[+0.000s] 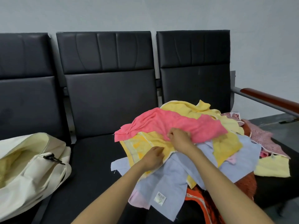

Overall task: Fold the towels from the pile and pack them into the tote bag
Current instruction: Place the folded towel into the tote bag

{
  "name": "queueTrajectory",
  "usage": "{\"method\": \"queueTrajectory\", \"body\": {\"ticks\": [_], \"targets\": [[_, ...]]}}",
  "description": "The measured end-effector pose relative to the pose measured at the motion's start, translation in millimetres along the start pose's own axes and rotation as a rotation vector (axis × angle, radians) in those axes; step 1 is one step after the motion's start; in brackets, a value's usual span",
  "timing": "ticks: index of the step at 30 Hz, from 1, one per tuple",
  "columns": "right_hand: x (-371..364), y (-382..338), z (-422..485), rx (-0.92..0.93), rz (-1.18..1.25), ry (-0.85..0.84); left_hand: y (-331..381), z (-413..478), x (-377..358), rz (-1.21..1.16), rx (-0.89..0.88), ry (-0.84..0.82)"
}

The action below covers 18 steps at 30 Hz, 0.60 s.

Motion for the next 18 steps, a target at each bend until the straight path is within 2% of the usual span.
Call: {"method": "queueTrajectory", "body": {"ticks": [2,7,14,18], "targets": [[-17.2,-14.1,-23.1,0.05,0.226,-0.092,-9.7,-22.9,7.0,-0.185,0.074,0.027],[-60.4,-46.7,-74.3,0.163,0.331,-0.26,-55.1,-92.3,22.2,-0.775,0.385,0.228],[-112.8,-91.1,-124.9,0.2,0.581,-0.454,-105.1,-165.2,20.7,-0.934,0.489,0.185],[-133.1,-104.6,-133.6,0.224,0.613,-0.621,-114.3,-176.0,20.3,-1.056,0.557,0.113]]}}
Point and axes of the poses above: each hand's wrist, its own z-axis towards the middle knuckle, its own x-axis out of the back of the hand, y = z × x, the point moved 2 cm from there along z, towards the middle knuckle, and after that the axes turned 10 degrees about z, right-handed, at the moved point
